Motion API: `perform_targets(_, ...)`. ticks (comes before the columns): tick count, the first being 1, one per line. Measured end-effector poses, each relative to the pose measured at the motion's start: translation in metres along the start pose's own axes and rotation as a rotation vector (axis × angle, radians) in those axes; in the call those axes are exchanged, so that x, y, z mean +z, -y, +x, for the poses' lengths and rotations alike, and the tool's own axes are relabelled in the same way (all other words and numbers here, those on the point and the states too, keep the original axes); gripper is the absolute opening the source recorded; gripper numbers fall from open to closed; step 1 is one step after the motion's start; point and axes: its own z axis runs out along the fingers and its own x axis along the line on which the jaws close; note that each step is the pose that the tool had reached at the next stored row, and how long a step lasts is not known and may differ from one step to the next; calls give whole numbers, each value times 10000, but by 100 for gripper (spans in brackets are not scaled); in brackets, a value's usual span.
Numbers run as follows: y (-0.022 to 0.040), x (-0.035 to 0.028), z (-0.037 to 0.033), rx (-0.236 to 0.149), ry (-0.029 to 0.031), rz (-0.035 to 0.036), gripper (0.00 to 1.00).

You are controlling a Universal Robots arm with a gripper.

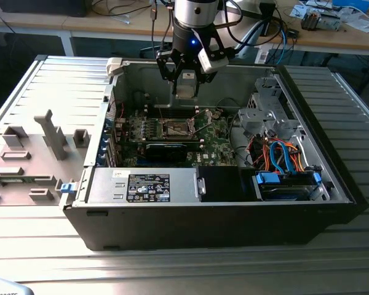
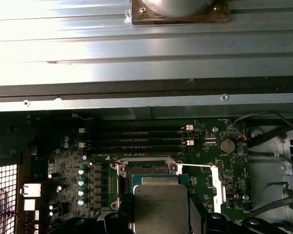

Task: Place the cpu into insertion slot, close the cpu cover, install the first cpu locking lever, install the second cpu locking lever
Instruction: 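Place the cpu into insertion slot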

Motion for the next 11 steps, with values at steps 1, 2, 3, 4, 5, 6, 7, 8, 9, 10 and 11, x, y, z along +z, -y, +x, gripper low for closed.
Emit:
perform_targets(1,0,2,0,0,0,0,54)
perform_targets(2,0,3,0,0,0,1,54)
perform_targets(3,1,6,0,0,0,0,54)
perform_targets(4,1,7,0,0,0,0,54)
perform_targets(5,1,8,0,0,0,0,54)
perform_targets(6,1,10,0,0,0,0,54)
perform_targets(7,1,11,0,0,0,0,54)
perform_targets(8,1,12,0,0,0,0,54)
perform_targets(9,1,13,0,0,0,0,54)
perform_targets(10,1,14,0,0,0,0,54)
perform_targets(11,2,26,-1,0,0,0,54)
